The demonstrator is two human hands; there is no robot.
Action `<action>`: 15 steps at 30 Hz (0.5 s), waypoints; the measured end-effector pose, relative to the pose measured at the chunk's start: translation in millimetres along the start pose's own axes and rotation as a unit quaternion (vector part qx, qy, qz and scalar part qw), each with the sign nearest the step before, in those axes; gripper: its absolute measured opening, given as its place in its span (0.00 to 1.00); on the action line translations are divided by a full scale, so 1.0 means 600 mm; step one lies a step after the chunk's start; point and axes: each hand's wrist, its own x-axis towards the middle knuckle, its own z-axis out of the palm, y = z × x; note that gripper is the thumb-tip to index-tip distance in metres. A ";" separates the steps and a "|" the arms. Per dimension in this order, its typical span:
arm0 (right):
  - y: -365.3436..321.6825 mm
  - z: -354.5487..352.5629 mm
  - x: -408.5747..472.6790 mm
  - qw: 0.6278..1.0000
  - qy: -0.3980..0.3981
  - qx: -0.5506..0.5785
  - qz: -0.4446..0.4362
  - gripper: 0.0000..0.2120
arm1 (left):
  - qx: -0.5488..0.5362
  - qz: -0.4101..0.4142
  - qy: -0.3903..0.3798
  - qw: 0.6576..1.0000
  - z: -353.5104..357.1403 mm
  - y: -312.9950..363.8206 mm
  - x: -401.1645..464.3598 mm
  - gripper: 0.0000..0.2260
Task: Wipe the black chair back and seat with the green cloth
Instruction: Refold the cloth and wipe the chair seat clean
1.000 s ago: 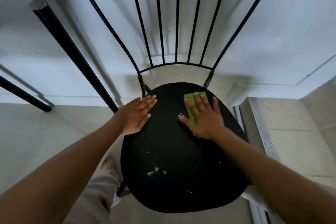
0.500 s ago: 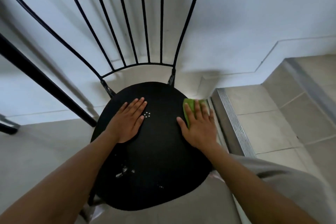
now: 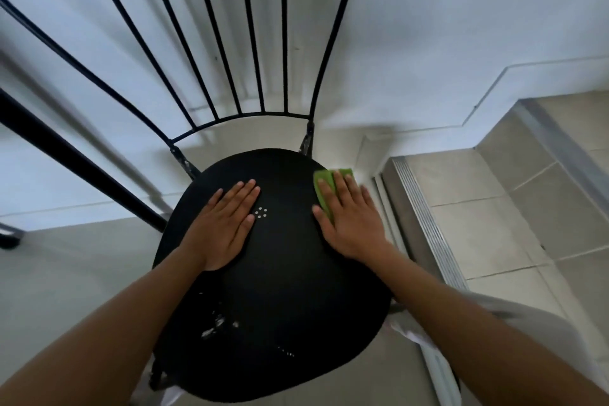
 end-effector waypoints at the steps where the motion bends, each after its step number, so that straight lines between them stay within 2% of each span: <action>1: -0.022 -0.002 0.046 1.000 -0.006 0.001 -0.002 0.29 | -0.004 -0.001 0.000 1.000 0.000 0.000 0.000 0.32; 6: -0.101 -0.003 0.185 0.997 -0.032 -0.012 -0.070 0.28 | -0.017 0.002 0.002 1.000 -0.001 0.000 0.004 0.34; 12: -0.063 0.007 0.079 0.999 0.013 0.023 -0.020 0.26 | -0.005 0.002 0.015 1.000 0.003 0.001 0.001 0.32; 15: -0.068 0.006 0.098 0.999 0.007 0.031 0.008 0.27 | -0.013 0.000 0.007 1.000 0.001 0.003 0.001 0.34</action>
